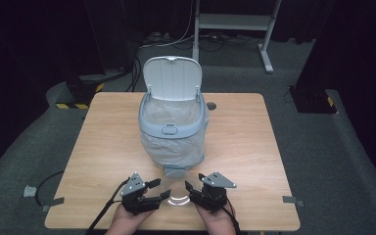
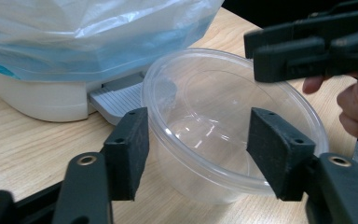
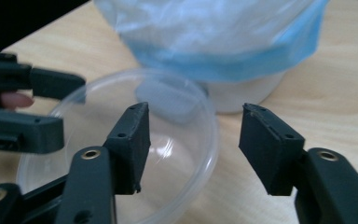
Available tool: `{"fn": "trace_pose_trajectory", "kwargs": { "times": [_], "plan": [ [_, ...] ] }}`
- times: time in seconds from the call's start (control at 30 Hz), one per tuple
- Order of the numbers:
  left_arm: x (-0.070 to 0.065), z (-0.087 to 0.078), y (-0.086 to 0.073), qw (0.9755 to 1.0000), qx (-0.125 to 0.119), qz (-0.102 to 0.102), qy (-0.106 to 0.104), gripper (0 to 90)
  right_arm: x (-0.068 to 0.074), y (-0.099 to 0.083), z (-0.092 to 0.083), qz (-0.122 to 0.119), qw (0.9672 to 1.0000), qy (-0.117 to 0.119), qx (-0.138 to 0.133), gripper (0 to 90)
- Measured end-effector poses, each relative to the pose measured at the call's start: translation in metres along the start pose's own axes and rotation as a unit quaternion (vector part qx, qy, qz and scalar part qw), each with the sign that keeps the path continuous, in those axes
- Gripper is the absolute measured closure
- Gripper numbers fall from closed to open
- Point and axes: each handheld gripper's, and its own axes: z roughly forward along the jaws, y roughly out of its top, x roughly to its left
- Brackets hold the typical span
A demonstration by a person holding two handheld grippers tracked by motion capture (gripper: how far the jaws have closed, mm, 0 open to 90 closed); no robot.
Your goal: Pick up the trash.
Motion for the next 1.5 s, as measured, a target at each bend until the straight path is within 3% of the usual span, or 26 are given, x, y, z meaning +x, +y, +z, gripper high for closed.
{"fn": "trace_pose_trajectory", "kwargs": {
  "times": [0.07, 0.17, 0.37, 0.63, 0.77, 1.0, 1.17, 1.3, 1.5],
  "plan": [
    [0.003, 0.003, 0.001, 0.9998, 0.007, -0.014, -0.015, 35.1, -0.001, -0.002, 0.002, 0.004, 0.9999, 0.004, 0.009, 39.1],
    [0.005, 0.004, 0.001, 0.9996, 0.007, -0.017, -0.021, 34.6, -0.003, -0.004, 0.001, 0.013, 0.9998, 0.011, 0.012, 37.0],
    [0.007, 0.009, 0.002, 0.9985, 0.018, -0.031, -0.042, 33.2, -0.008, -0.006, 0.006, 0.047, 0.9963, 0.064, 0.031, 32.6],
    [0.005, 0.007, 0.002, 0.9988, 0.014, -0.025, -0.04, 35.6, -0.006, -0.004, 0.006, 0.043, 0.9972, 0.053, 0.029, 36.6],
    [0.001, 0.005, 0.003, 0.9993, 0.005, -0.009, -0.037, 43.1, -0.005, -0.001, -0.001, 0.028, 0.9988, 0.037, 0.014, 44.3],
    [-0.002, 0.003, 0.002, 0.9992, 0.001, -0.005, -0.039, 52.2, -0.002, 0.001, -0.009, 0.011, 0.9997, 0.023, 0.0, 51.4],
    [-0.007, 0.001, 0.003, 0.9997, -0.007, 0.012, -0.022, 62.0, -0.002, 0.002, -0.018, 0.002, 0.9997, 0.01, -0.023, 58.9],
    [-0.007, -0.002, 0.004, 0.9997, -0.018, 0.014, -0.009, 71.4, 0.0, 0.002, -0.018, -0.006, 0.9997, 0.005, -0.024, 61.0],
    [-0.006, -0.006, 0.004, 0.9995, -0.024, 0.018, -0.003, 74.6, 0.005, 0.002, -0.021, -0.027, 0.999, -0.003, -0.034, 63.2]
  ]
}}
